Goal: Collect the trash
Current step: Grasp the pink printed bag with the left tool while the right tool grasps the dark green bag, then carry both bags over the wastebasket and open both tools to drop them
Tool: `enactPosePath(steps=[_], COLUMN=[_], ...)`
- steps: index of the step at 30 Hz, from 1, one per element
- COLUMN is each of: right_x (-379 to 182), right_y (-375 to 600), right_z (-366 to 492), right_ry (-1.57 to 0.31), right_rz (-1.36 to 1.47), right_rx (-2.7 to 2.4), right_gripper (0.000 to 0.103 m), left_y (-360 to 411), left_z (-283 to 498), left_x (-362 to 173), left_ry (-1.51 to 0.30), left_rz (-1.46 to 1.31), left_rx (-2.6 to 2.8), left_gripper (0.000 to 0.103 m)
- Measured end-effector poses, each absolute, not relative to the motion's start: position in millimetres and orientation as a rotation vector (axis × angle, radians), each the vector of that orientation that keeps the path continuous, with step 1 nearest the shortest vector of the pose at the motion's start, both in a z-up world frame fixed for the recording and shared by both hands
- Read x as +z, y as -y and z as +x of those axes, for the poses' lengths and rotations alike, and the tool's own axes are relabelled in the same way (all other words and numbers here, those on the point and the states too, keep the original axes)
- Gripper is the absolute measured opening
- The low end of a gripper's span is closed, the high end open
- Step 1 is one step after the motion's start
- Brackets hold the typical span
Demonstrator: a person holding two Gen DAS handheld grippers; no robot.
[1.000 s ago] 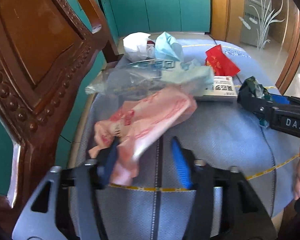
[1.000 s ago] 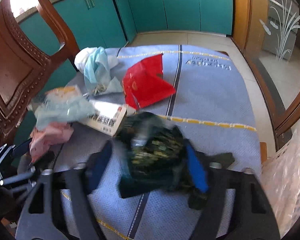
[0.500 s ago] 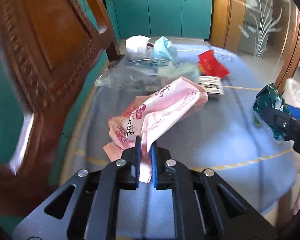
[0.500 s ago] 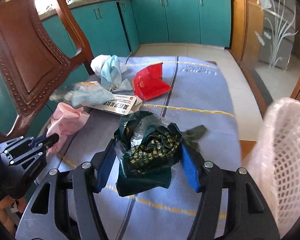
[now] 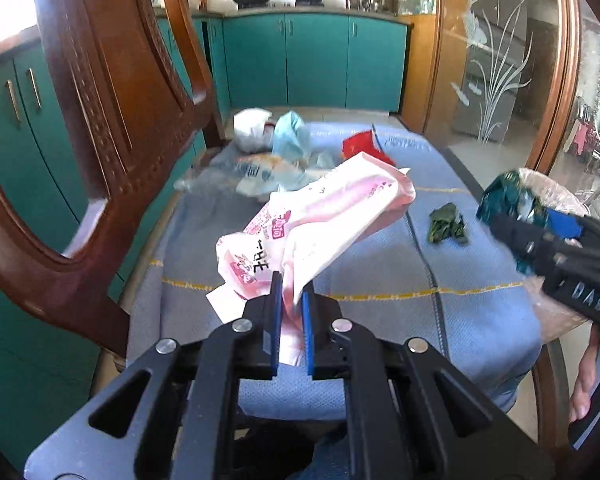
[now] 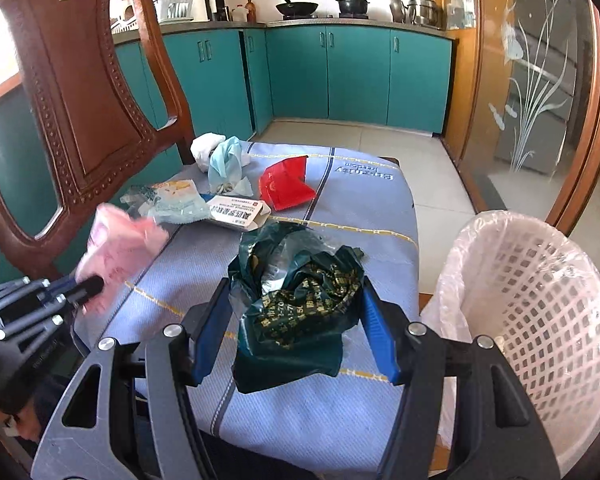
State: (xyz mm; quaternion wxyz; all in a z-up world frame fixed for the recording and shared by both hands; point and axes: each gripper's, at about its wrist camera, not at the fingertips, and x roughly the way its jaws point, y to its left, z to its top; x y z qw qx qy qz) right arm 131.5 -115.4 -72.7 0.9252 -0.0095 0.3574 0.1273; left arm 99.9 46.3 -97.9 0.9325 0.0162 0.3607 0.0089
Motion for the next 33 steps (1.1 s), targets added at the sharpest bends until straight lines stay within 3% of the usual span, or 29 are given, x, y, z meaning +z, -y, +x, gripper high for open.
enactPosePath(steps=[33], right_x=[-61.6], right_y=[104.1], right_z=[105.6], right_ry=[-0.673], right_rz=[-0.083], right_rx=[0.242], right_gripper=[0.062], left_y=[-47.1], left_z=[76.1], left_x=[-69.1], left_ry=[-0.612], left_rz=[-0.034], left_rx=[-0.001], left_gripper=[0.01])
